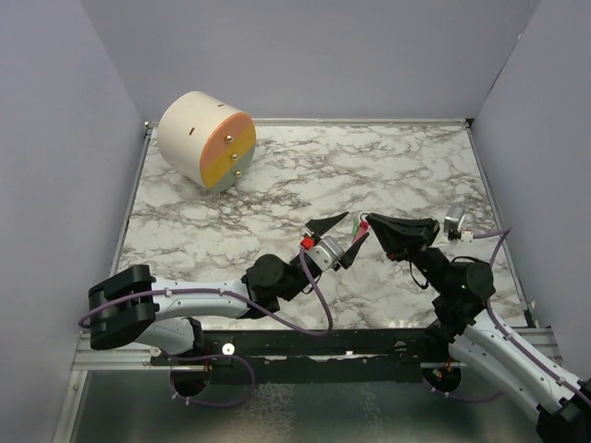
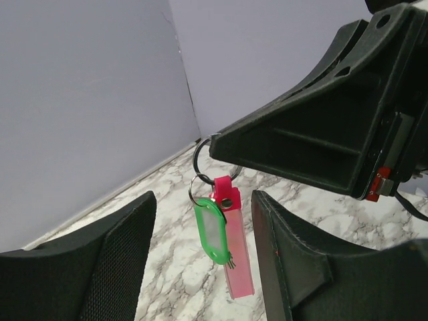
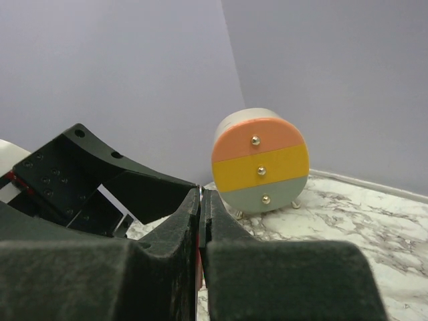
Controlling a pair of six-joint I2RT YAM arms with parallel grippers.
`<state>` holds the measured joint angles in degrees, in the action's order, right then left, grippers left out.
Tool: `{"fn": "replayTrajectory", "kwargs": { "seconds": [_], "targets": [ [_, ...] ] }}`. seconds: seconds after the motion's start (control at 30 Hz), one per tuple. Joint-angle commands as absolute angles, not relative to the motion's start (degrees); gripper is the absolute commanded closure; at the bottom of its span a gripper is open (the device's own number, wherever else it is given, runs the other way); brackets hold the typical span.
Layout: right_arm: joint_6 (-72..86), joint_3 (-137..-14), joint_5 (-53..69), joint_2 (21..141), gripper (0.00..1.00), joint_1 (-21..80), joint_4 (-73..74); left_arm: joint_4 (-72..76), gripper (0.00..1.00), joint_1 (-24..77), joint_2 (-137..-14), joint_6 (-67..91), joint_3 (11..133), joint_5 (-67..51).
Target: Put the keys on the keyring
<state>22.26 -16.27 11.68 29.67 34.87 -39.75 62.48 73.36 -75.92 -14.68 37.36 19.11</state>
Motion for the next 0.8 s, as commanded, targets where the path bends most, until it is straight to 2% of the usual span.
{"fn": "replayTrajectory", "kwargs": {
  "seconds": [0.0, 0.33, 0.53, 0.7, 0.77],
  "targets": [
    [23.3, -15.9, 13.2, 28.8, 0.99, 34.8, -42.8, 64.5, 0.41, 73.8, -77.2, -15.4, 37.8, 19.0],
    [23.6, -15.6, 11.8, 27.0, 0.99, 34.8, -42.1, 63.5, 0.58, 73.9, -79.2, -15.3, 39.2, 18.0],
    [23.7, -15.0, 11.0, 27.0, 0.99, 34.8, -42.6, 62.6, 0.86, 74.0, -78.8, -15.7, 39.3, 17.4],
    [24.3, -14.2, 9.8, 26.7, 0.99, 34.8, -43.8, 61.4, 1.00, 74.0, -78.9, -15.9, 39.7, 16.1],
    [24.8, -13.7, 9.2, 26.6, 0.99, 34.8, -44.9, 60.6, 1.00, 74.0, -79.3, -16.0, 40.2, 15.6]
  ]
}}
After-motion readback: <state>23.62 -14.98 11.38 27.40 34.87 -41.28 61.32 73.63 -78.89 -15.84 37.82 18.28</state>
